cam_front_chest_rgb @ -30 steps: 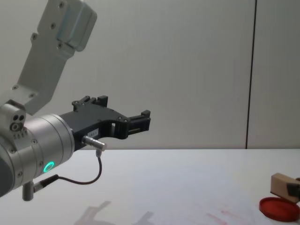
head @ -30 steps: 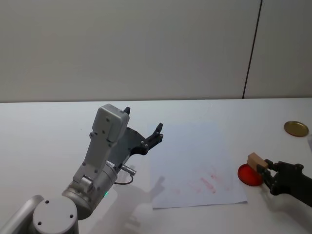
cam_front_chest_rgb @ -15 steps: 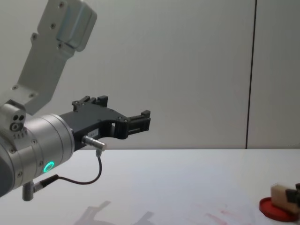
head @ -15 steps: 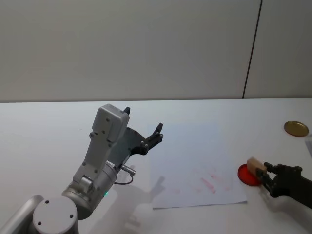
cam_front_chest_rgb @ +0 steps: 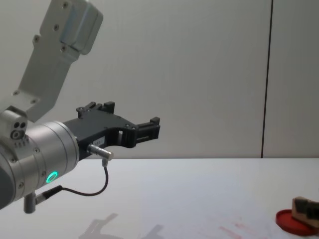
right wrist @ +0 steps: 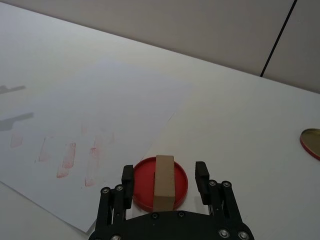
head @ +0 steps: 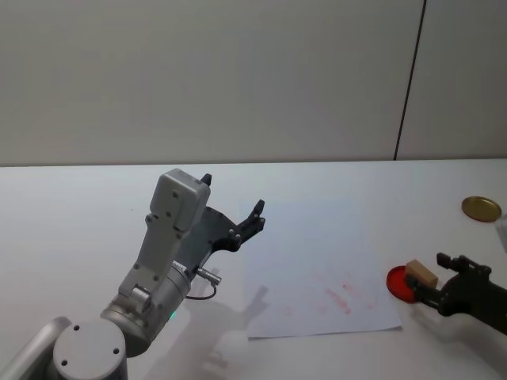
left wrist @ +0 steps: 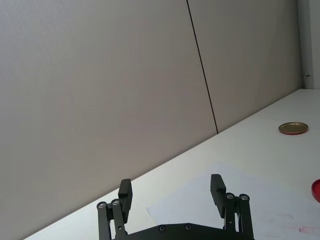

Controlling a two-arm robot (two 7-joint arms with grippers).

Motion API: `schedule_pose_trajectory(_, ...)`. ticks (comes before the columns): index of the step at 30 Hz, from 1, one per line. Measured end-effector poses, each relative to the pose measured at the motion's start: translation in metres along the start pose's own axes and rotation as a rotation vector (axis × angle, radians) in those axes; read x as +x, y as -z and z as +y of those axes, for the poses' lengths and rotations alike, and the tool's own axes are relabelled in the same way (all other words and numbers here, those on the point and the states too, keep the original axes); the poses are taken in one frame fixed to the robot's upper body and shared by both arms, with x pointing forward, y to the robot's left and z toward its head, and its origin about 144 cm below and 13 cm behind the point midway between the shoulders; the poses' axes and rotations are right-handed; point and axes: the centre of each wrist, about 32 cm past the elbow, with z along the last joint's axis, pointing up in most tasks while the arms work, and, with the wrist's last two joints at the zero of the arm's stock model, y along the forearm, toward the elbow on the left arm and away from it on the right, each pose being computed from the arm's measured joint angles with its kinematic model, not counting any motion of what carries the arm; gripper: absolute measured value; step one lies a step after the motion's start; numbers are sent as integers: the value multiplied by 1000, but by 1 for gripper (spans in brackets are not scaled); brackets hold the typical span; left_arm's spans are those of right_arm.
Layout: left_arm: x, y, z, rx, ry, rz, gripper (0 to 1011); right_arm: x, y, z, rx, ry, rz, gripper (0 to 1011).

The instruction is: Use the one hand to pick up the stamp and affix it onto the A4 paper.

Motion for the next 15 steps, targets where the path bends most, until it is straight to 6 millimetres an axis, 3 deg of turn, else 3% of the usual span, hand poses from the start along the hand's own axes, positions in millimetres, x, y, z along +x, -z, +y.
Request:
schedule_pose_trajectory(10,0,0,0,0,0,0,993,0,-16,-2,73,26,-35,982)
schedule_pose_trajectory(15,0,0,0,0,0,0,993,-1,-23,-3,102,37,-47,1001)
